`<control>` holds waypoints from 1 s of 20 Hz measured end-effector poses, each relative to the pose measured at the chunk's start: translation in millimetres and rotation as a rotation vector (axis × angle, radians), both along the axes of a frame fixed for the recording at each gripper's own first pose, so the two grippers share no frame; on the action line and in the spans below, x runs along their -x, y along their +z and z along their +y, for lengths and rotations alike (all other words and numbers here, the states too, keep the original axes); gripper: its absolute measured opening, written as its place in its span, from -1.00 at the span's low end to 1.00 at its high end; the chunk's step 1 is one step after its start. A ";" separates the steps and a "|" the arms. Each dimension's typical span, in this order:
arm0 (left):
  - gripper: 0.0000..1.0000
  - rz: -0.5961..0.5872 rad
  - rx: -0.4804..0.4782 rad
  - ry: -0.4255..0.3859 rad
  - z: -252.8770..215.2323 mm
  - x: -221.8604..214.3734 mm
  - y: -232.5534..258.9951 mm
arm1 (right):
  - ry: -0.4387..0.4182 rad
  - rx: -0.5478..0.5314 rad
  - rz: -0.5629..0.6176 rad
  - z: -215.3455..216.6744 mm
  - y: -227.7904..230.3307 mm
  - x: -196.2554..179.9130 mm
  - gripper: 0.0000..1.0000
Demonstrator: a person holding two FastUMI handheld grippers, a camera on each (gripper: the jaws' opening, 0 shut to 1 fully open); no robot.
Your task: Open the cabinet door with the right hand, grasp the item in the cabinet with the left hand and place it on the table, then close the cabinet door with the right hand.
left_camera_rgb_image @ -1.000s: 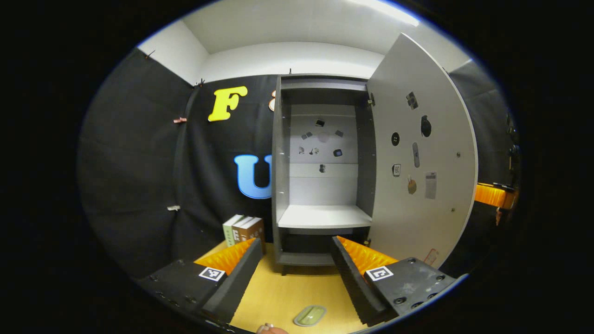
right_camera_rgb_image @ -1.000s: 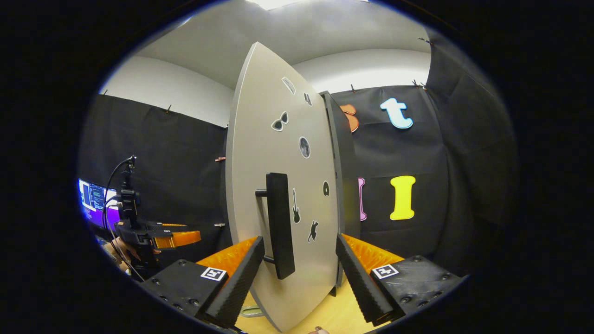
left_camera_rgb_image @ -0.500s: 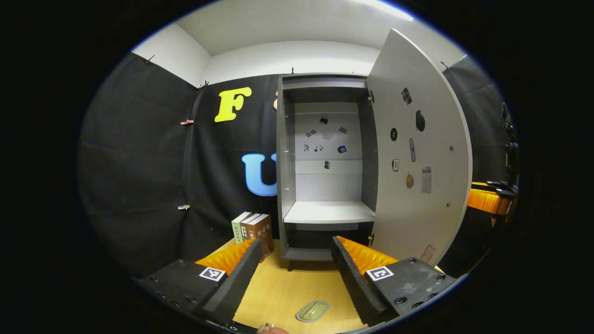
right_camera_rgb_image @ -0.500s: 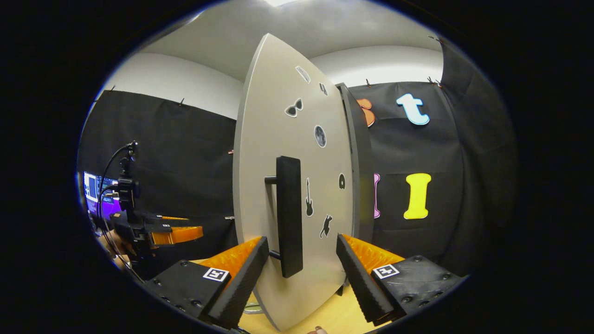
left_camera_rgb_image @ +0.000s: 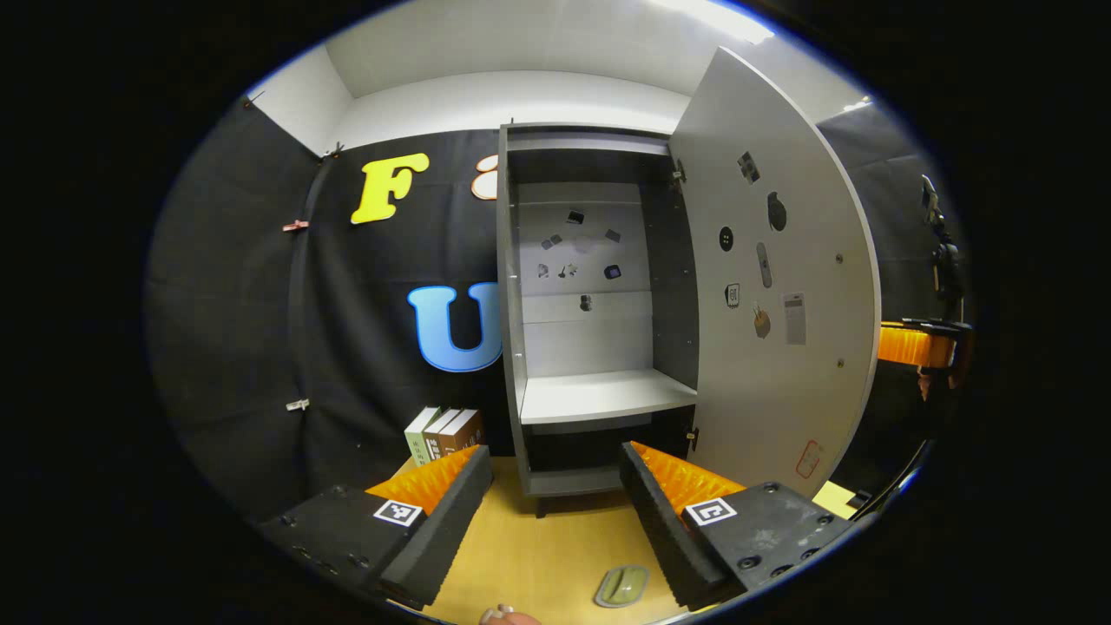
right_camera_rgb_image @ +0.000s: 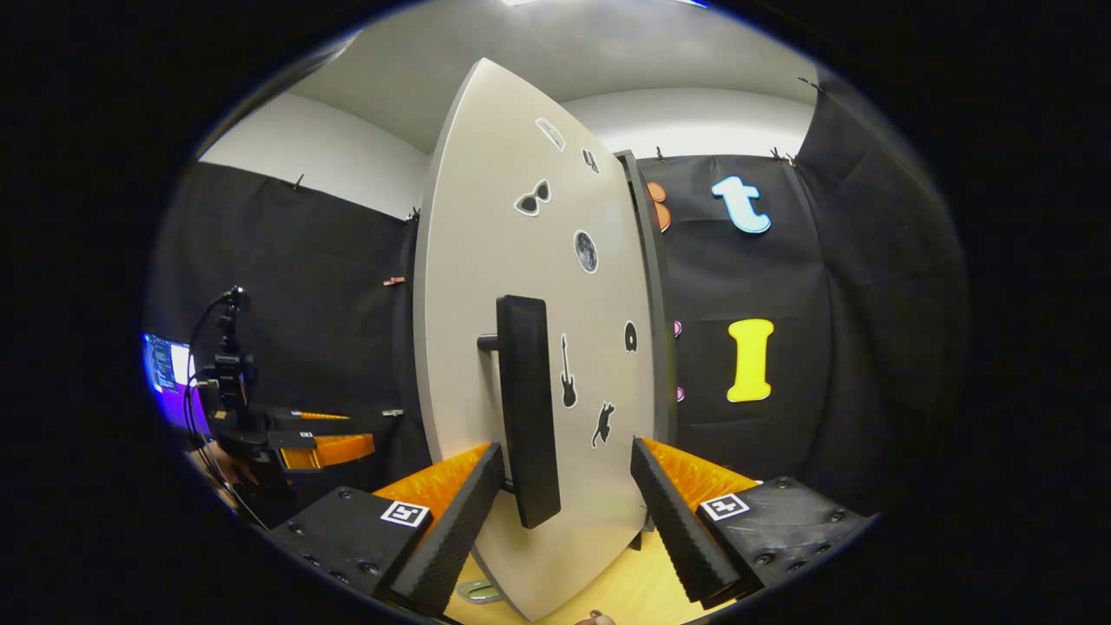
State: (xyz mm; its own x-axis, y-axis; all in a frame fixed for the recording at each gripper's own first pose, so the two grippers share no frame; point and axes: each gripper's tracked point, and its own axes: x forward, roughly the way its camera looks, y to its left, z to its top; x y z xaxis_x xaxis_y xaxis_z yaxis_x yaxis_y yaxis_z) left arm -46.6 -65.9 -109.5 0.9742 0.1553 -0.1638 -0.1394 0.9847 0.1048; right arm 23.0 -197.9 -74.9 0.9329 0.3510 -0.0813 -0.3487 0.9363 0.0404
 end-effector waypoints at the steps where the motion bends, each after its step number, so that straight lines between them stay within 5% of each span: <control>1: 0.86 -0.003 0.005 -0.023 9.3 -7.7 -4.8 | -0.025 0.024 -0.019 7.6 0.5 -0.6 0.94; 6: 0.89 0.014 0.025 -0.119 43.0 -17.2 -14.3 | -0.098 -0.031 0.001 59.1 -18.6 -13.2 0.94; 12: 0.86 0.033 0.018 -0.183 66.1 -6.0 -18.6 | 0.010 -0.091 -0.001 156.2 -22.7 2.9 1.00; 17: 0.86 0.017 0.009 -0.153 73.5 1.8 -18.4 | -0.041 -0.010 -0.001 137.5 -33.3 10.6 0.95; 20: 0.86 -0.006 -0.006 -0.136 67.9 3.4 -12.2 | -0.174 0.066 -0.007 98.2 -34.8 -0.4 0.95</control>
State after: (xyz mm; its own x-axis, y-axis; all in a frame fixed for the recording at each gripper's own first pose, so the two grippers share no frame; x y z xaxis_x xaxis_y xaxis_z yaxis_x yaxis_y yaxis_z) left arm -50.0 2.0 -121.7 0.9872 0.0228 -0.1576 -0.0054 0.9939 0.1101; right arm 23.4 -99.7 -109.8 0.9796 0.1786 -0.0919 -0.1816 0.9831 -0.0251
